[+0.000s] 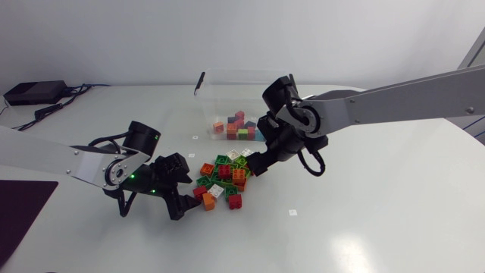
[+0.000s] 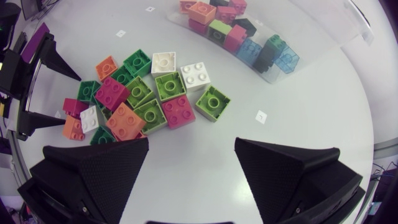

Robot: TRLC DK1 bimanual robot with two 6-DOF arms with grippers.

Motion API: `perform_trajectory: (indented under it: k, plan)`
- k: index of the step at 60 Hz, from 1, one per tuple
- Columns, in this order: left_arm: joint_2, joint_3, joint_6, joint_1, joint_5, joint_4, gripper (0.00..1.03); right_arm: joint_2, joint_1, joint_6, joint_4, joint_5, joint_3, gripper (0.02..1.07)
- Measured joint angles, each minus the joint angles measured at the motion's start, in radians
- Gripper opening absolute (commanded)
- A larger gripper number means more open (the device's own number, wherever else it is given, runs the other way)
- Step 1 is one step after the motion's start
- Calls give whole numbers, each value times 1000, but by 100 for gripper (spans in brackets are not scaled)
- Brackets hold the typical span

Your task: Place the duplo bricks in the container

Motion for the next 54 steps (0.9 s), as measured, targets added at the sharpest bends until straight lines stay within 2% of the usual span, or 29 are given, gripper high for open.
perform_trajectory:
  k: [9, 17, 28, 38, 54]
  plan:
    - [27, 7, -8, 0, 5, 1, 47, 14, 5, 27, -5, -11, 10, 102]
    - [30, 11, -19, 0, 31, 16, 45, 25, 5, 59, -10, -4, 32, 102]
    - [30, 12, -26, -8, 62, 23, 41, 76, 5, 97, -58, 56, 118, 102]
    - [30, 12, -26, -23, 76, 23, 33, 124, 5, 130, -89, 71, 156, 102]
    - [31, 11, -22, -23, 80, 18, 32, 146, 4, 159, -103, 72, 173, 102]
